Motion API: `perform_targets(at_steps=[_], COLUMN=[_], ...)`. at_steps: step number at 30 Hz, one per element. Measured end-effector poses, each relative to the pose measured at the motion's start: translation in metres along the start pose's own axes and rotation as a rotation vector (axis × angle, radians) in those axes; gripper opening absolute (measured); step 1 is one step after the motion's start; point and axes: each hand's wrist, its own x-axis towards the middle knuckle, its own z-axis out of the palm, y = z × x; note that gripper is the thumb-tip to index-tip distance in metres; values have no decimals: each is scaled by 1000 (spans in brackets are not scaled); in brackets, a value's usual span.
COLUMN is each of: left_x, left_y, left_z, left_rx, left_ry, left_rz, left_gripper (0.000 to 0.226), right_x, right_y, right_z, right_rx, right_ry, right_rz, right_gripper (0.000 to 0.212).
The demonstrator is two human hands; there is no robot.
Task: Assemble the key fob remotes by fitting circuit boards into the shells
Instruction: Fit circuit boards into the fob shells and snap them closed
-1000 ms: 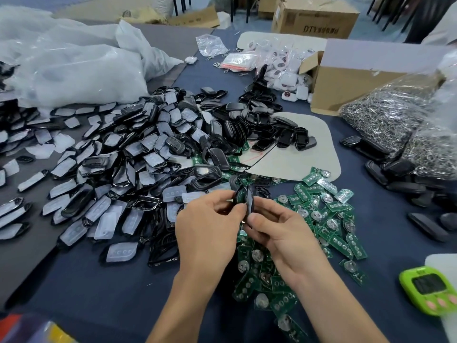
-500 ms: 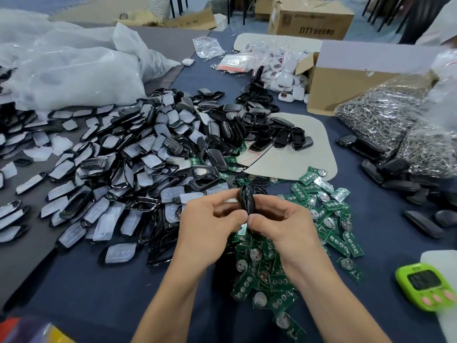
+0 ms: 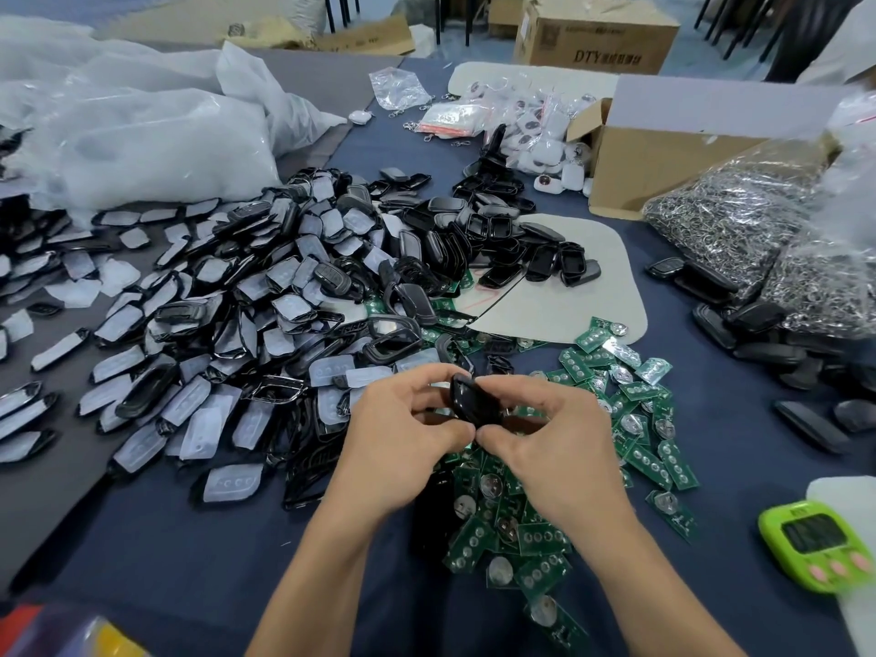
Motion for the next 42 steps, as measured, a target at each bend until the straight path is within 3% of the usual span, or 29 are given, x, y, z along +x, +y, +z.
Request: perform_targets(at_steps=[4, 8, 11, 15, 21, 23, 27, 36, 42], left_x=[1, 1, 3, 9, 8, 7, 7, -2, -3], left_y=[-3, -4, -5, -1, -3, -3, 0, 12, 15], left_z=[0, 4, 8, 15, 7, 7, 8, 10, 9], left_rx=[-32, -88, -179, -210, -193, -157, -2, 123, 386], left_ry=[-14, -21, -6, 91, 26, 10, 52, 78, 127], left_rz=[5, -9, -25, -40, 48, 77, 152, 357, 405], left_gripper=[50, 48, 32, 32, 41, 42, 20, 21, 23], right_x=[-4, 0, 1, -2, 13, 13, 9, 0, 5], right_y=[0, 1, 3, 1, -2, -3, -6, -16, -25], right_z=[1, -3, -1, 8, -11, -14, -16, -18, -26], right_rx=[-15, -73, -136, -252, 34, 49, 74, 103, -208], right_ry=[6, -5, -5, 76, -110, -102, -31, 102, -27], right_rz=[-43, -84, -103, -287, -27, -27, -9, -94, -196], right_gripper=[57, 51, 52, 56, 32, 29, 25, 35, 40])
